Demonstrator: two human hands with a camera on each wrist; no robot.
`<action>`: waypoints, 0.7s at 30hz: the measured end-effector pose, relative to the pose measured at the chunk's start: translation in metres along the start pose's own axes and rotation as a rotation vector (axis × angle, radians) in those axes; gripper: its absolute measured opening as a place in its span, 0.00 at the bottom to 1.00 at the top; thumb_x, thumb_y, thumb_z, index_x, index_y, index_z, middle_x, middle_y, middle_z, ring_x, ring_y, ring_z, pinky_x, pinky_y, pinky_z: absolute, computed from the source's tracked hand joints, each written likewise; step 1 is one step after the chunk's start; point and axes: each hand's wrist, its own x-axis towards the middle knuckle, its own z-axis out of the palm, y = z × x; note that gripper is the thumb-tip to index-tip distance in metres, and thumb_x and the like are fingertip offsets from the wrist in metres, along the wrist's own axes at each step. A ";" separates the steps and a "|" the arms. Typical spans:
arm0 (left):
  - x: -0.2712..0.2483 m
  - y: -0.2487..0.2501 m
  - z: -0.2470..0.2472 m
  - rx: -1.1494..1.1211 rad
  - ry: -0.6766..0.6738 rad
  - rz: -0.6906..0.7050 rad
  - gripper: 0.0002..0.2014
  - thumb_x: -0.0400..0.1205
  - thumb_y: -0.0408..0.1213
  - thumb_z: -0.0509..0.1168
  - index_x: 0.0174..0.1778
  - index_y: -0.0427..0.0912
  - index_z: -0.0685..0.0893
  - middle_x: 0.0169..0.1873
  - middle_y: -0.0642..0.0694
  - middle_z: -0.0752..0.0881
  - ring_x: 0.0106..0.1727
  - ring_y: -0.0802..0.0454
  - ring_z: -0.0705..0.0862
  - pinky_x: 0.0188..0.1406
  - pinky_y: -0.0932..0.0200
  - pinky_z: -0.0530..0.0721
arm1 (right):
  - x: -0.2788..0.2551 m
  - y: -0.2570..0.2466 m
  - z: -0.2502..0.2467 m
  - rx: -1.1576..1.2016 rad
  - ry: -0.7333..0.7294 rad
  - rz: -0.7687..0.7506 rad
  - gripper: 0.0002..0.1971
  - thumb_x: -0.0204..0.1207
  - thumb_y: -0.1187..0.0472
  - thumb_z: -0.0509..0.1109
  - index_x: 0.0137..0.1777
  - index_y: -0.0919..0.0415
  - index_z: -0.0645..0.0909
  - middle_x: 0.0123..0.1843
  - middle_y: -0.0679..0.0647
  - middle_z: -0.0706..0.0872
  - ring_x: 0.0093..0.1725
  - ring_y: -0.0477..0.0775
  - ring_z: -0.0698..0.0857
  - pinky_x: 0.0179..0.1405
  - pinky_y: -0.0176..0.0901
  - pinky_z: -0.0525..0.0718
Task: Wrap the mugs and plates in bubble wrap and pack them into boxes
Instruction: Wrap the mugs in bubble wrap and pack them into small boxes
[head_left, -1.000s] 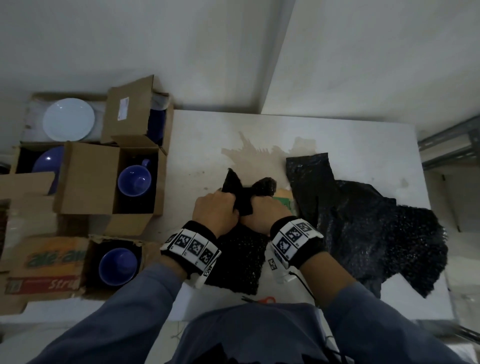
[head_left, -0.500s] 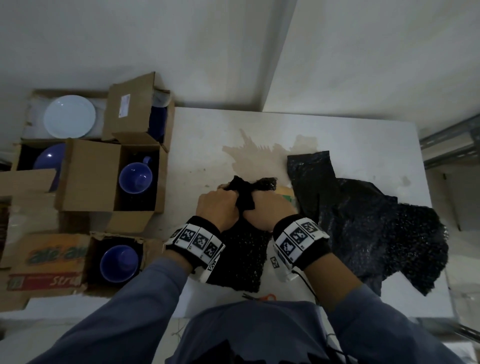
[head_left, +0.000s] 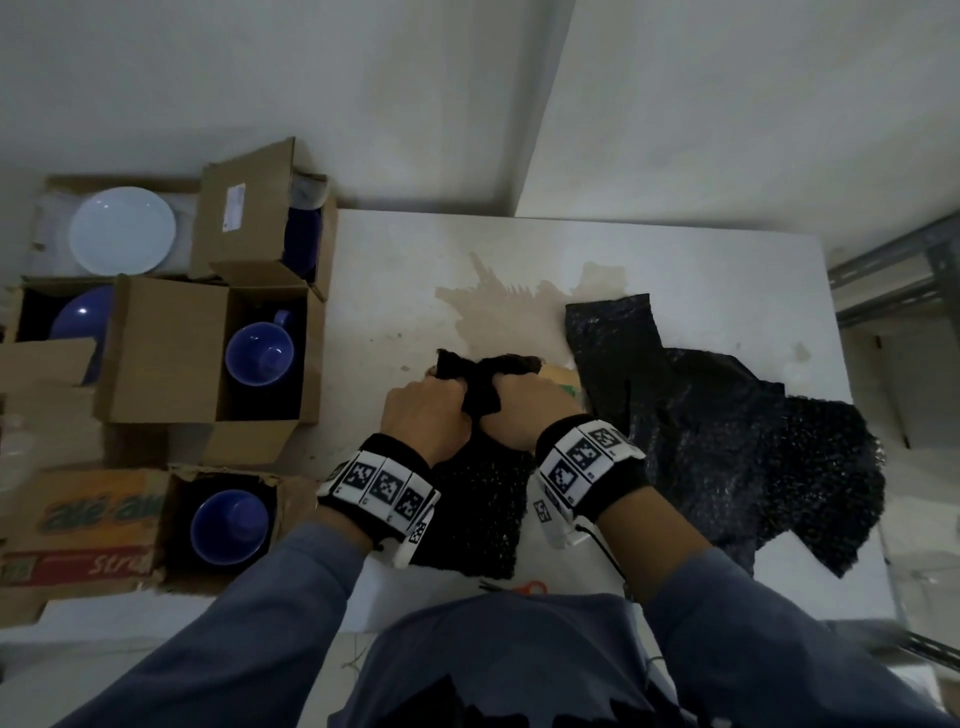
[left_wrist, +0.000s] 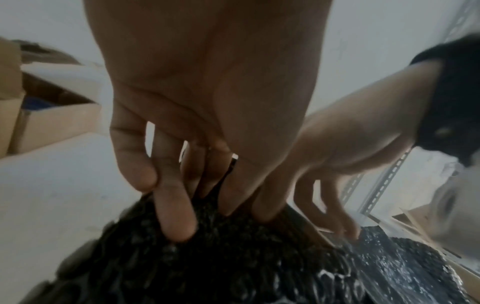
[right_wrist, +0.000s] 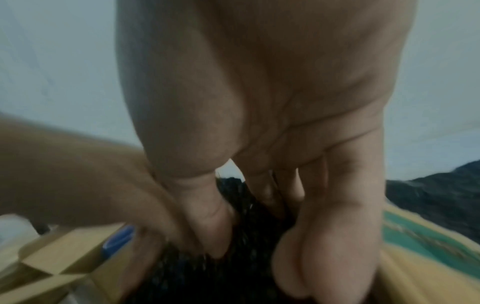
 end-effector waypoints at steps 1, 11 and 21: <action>-0.001 0.001 -0.002 0.000 0.027 0.000 0.11 0.82 0.42 0.60 0.59 0.45 0.81 0.52 0.41 0.85 0.52 0.39 0.85 0.42 0.52 0.74 | 0.002 -0.001 0.003 -0.021 -0.013 -0.002 0.21 0.78 0.51 0.66 0.67 0.61 0.75 0.59 0.61 0.85 0.55 0.64 0.85 0.48 0.50 0.84; 0.000 0.001 0.002 -0.048 -0.015 0.006 0.15 0.82 0.39 0.60 0.65 0.49 0.78 0.52 0.41 0.86 0.51 0.37 0.86 0.40 0.51 0.75 | -0.003 -0.002 -0.001 -0.072 0.033 -0.075 0.18 0.78 0.54 0.65 0.66 0.58 0.75 0.61 0.60 0.82 0.57 0.65 0.84 0.46 0.52 0.82; -0.009 0.005 -0.007 -0.007 0.139 0.040 0.22 0.83 0.43 0.59 0.75 0.54 0.72 0.60 0.45 0.85 0.55 0.40 0.86 0.47 0.48 0.83 | -0.009 -0.002 0.003 -0.112 0.086 -0.099 0.18 0.78 0.50 0.65 0.63 0.57 0.77 0.59 0.59 0.84 0.56 0.65 0.85 0.47 0.51 0.81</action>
